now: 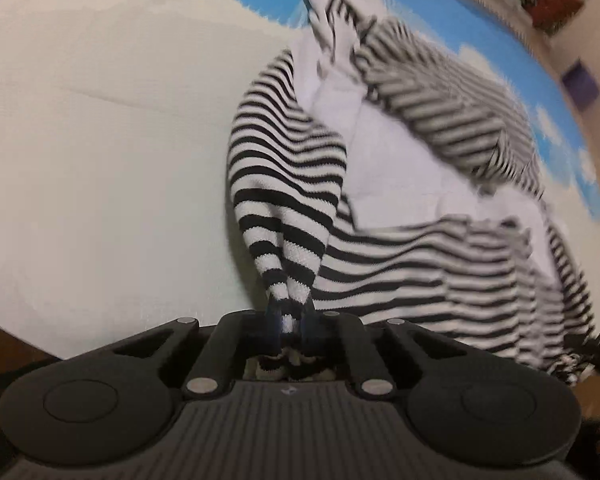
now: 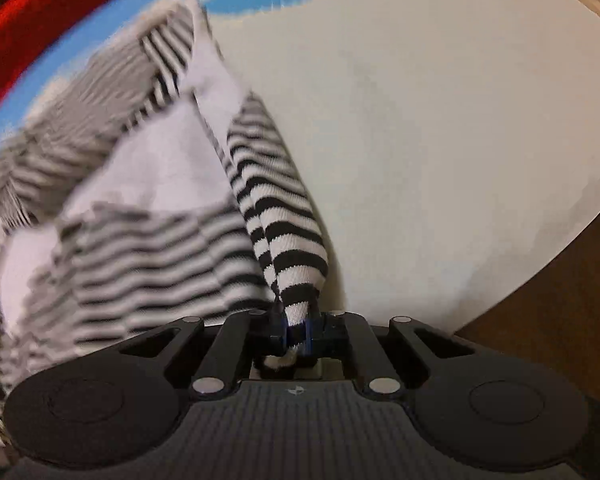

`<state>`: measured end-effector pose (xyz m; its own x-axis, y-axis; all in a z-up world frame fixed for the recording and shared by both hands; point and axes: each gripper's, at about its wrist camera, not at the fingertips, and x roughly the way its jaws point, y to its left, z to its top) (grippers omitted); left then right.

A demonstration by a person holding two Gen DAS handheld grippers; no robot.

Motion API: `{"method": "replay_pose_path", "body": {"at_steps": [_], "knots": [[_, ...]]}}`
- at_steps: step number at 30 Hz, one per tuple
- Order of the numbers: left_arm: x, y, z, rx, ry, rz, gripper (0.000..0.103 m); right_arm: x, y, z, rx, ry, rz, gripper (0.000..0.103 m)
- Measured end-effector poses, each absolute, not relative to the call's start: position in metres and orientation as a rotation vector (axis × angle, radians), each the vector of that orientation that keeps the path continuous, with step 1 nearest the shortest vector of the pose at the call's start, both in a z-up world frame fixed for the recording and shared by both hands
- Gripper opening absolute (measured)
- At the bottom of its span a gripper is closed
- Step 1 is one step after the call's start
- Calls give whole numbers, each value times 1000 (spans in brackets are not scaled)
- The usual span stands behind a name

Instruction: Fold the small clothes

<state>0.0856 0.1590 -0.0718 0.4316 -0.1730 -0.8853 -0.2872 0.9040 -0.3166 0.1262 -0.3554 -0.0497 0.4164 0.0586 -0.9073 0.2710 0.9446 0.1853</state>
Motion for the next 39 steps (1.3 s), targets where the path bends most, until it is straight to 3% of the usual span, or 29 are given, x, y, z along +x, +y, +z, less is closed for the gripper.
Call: {"method": "replay_pose_path", "body": {"at_steps": [5,8,10,12,33,34,36,39], "knots": [[82,172,-73,-557,1142,87,11,125,-366,-41,336,1069,-192,8],[86,174,-88,-583,1222,103,24,129,-361,-57,343,1182,-166,14],[87,174,-90,-588,1225,109,24,129,-353,-62,296,1207,-155,24],[88,173,-89,-573,1225,110,24,128,-349,-62,267,1205,-163,26],[88,167,-92,-512,1224,100,21,127,-338,-62,231,1219,-88,22],[88,166,-91,-503,1220,98,20,127,-339,-62,232,1219,-88,21],[87,164,-87,-505,1194,86,8,126,-342,-60,244,1210,-94,10],[82,156,-64,-443,1113,33,7,121,-349,-45,305,1137,-78,8]]}}
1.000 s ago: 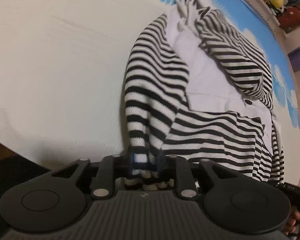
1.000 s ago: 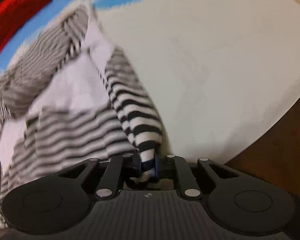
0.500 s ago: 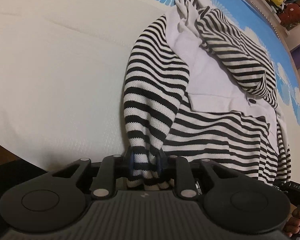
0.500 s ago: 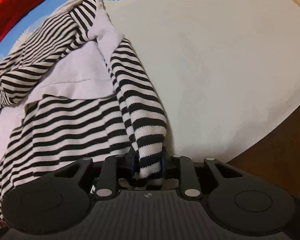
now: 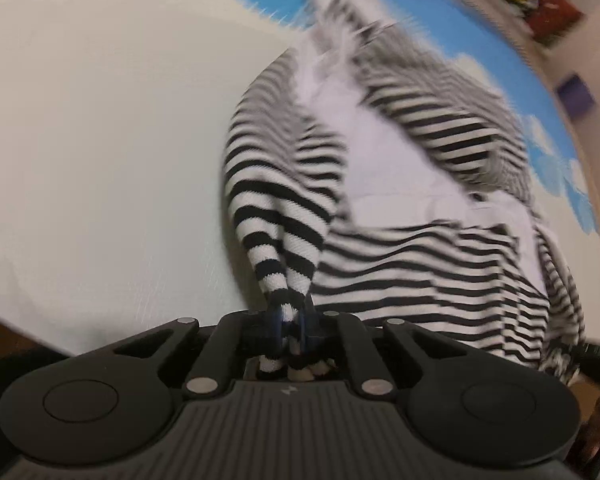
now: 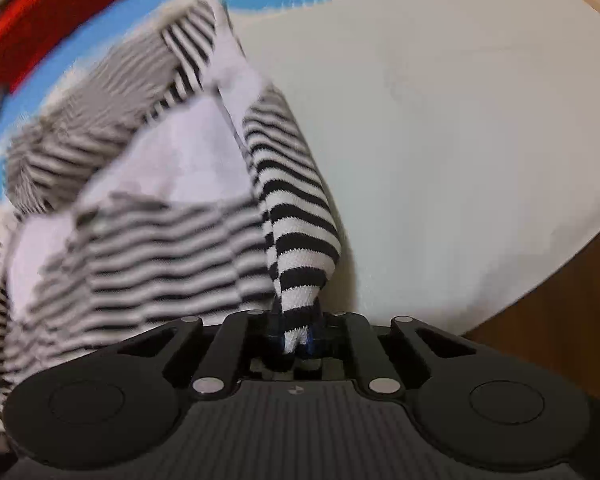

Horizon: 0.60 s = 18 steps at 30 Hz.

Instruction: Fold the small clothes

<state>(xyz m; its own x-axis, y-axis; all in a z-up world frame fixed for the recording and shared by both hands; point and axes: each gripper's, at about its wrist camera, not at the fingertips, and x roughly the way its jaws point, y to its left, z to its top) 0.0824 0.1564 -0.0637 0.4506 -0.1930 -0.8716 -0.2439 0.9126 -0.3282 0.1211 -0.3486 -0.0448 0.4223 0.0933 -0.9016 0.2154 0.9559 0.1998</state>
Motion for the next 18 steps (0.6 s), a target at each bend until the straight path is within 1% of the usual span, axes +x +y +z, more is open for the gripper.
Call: {"method": "replay_pose_path", "body": {"at_steps": [6,9,12,14,16,18], "knots": [[64,154,3,-336,947,-77,7,106,-358,11,349,945,25,6],[47,167,38,-383,885,-135,7,97,-370,45,379,871,89,6],[23,187,72,-485,848,-214,7,81,-387,82,407,841,156,6],[5,194,97,-489,808,-262,7,64,-401,108,471,820,210,6],[0,199,109,-490,783,-282,7,48,-410,130,498,786,264,6],[11,205,104,-534,799,-282,7,43,-411,141,490,766,295,6]]}}
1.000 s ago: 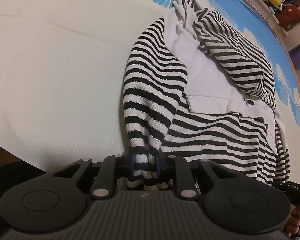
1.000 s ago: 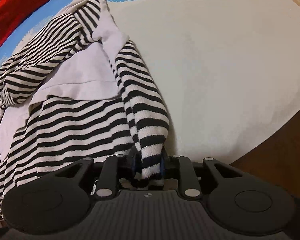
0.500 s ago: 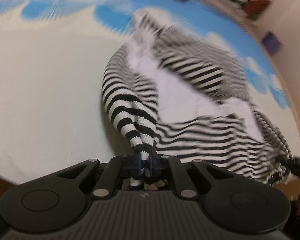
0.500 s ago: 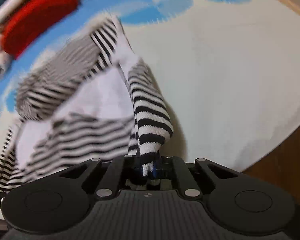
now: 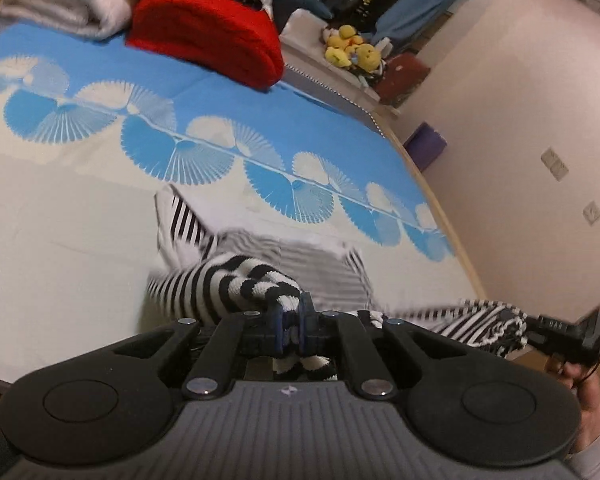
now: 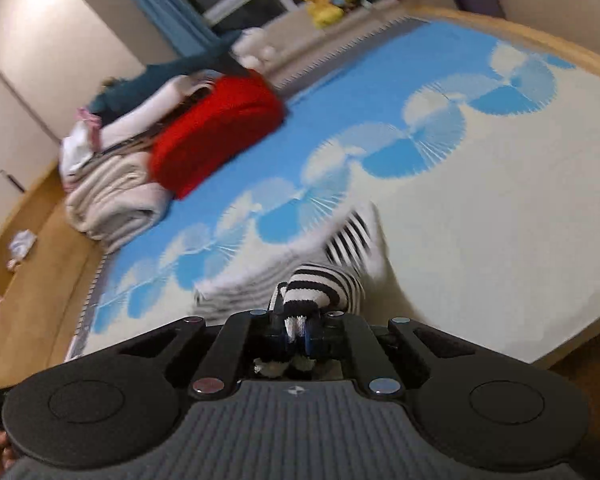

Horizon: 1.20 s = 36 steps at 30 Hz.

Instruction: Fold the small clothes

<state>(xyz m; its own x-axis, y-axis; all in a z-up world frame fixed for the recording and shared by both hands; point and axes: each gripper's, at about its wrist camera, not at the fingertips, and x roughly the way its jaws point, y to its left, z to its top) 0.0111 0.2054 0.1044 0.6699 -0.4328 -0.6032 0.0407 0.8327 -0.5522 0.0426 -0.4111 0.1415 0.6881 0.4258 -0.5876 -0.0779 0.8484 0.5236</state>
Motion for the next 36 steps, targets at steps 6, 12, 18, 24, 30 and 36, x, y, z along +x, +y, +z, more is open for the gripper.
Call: {"method": "replay_pose_path", "body": {"at_steps": [6,12,18,24,30,36], "knots": [[114,224,35,-631,974,-154,7,121,-395,99,497,856,228,6],[219,257,-20,-804,1017,-64,10,244,-375,42,505,921,137,6],[245,270,-50,-889,998,56,36,300,-361,-20,436,984,12,18],[243,230,-18,-605,909,-194,52,292,-354,-2,467,895,53,26],[235,187,-22,-298,941,-247,56,279,-390,-1,639,830,61,27],[247,189,-27,-178,925,-84,56,274,-411,6,509,816,37,30]]}}
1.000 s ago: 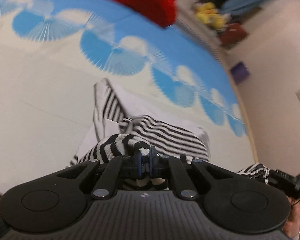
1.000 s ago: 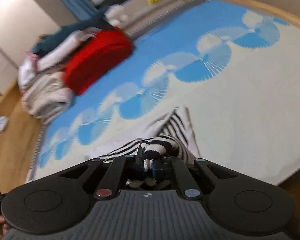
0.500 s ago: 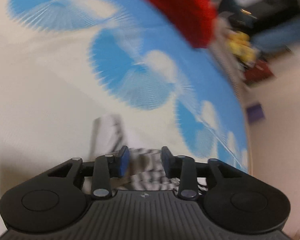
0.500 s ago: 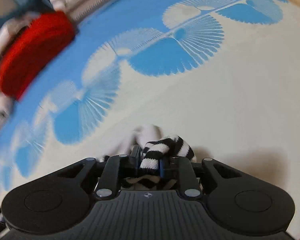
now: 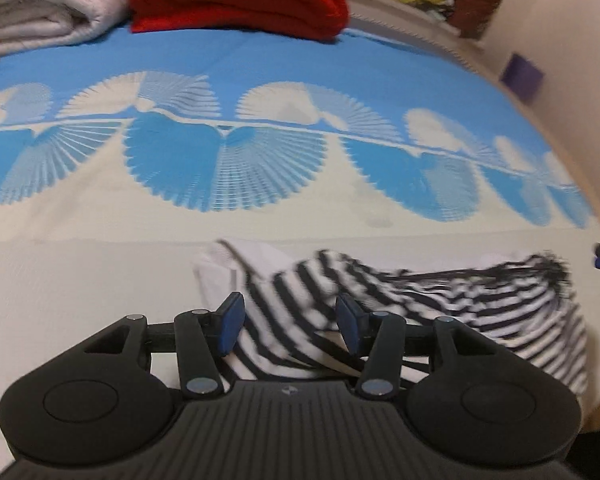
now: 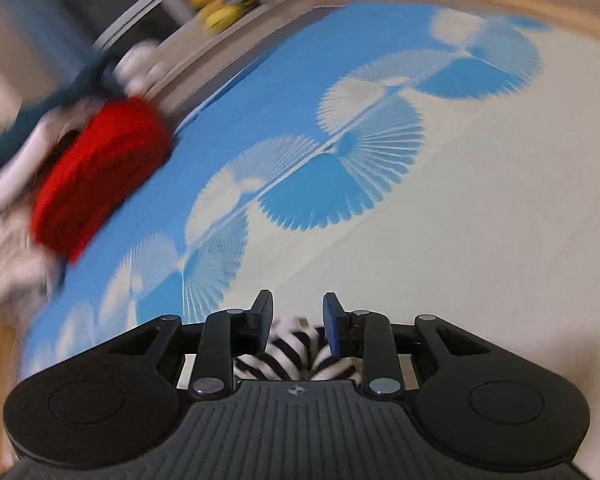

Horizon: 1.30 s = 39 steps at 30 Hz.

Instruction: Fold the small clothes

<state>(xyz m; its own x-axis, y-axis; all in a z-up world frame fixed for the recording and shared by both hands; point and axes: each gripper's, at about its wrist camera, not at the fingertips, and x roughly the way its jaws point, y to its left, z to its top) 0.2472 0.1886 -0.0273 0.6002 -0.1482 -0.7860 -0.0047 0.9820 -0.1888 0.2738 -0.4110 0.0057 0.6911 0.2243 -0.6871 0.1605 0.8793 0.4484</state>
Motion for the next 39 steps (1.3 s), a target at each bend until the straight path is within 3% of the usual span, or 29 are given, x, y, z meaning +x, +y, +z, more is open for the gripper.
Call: {"method": "replay_pose_path", "body": {"at_steps": [3,7,8,9,10,11,12,16,19,22,24,26,28,30,33,37,39], "knots": [[255,184,-34,-147,948,-87,56,277,-387,-13,455,990,208,39],[269,174,-43,-95,969,-78,54,283,-351,-40,430,1147,289,42],[272,174,-45,-99,976,-77,45,287,-345,-44,414,1157,280,42],[274,176,-47,-115,983,-87,18,290,-339,-45,390,1153,269,42],[276,179,-48,-134,991,-97,3,294,-334,-45,364,1144,259,39],[277,180,-48,-141,985,-92,1,297,-329,-44,347,1133,244,20],[277,184,-42,-141,948,-71,1,300,-325,-42,339,1115,227,12],[265,216,-5,-207,658,157,1,301,-328,-5,499,844,283,10],[275,218,-16,-250,718,139,1,299,-312,16,514,649,350,11],[291,211,-41,-241,880,143,8,316,-281,-9,351,789,192,20],[292,215,-45,-267,906,134,20,327,-270,-37,275,949,117,21],[288,224,-42,-309,905,130,34,327,-272,-41,323,968,112,21],[284,236,-42,-371,914,102,40,322,-279,-26,337,914,154,32],[284,243,-44,-405,941,96,40,315,-288,-10,302,841,174,47],[283,248,-50,-416,987,101,40,314,-308,-6,258,819,131,48],[282,242,-59,-401,1027,102,42,316,-339,-25,284,929,60,48],[284,234,-64,-360,1037,103,35,318,-340,-39,252,1018,62,48]]}}
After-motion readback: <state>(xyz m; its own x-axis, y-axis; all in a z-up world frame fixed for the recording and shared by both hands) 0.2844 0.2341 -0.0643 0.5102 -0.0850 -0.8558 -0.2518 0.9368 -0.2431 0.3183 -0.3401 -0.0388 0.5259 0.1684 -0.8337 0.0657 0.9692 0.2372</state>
